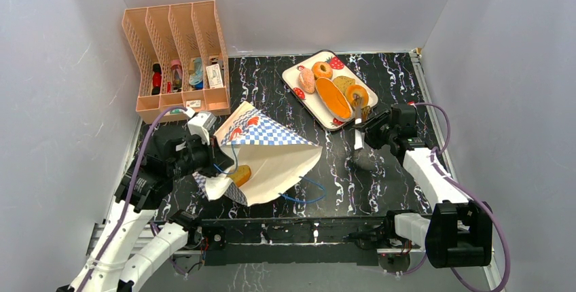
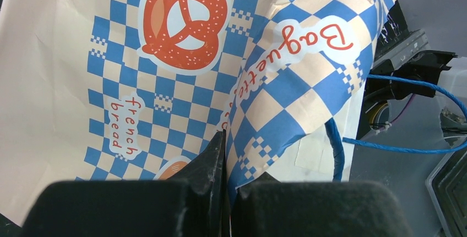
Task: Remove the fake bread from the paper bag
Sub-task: Place the fake bread in the container.
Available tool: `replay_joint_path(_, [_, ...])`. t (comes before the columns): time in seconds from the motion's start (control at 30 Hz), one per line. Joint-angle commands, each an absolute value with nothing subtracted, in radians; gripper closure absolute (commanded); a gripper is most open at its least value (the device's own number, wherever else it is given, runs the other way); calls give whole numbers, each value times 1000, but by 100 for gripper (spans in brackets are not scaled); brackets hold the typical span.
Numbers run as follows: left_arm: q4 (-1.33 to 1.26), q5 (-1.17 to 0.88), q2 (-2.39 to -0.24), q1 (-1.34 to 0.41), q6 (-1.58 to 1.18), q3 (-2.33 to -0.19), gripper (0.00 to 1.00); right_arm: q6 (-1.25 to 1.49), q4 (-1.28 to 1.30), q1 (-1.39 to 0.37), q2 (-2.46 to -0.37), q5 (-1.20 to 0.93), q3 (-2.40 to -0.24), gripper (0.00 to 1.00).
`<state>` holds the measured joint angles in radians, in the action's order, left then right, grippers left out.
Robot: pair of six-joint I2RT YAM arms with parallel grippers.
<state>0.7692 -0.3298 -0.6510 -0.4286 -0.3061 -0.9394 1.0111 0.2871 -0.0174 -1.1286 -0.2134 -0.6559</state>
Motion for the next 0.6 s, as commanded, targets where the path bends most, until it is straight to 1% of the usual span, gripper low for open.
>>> replay_joint_path(0.0, [772, -336, -674, -430, -289, -954, 100, 1005, 265, -14, -1092, -224, -661, 64])
replay_joint_path(0.2, [757, -346, -698, -430, -283, -958, 100, 1002, 278, -14, -1088, -220, -673, 62])
replay_joint_path(0.57, [747, -353, -730, -430, -264, -975, 100, 1020, 291, -14, -1029, -211, -643, 62])
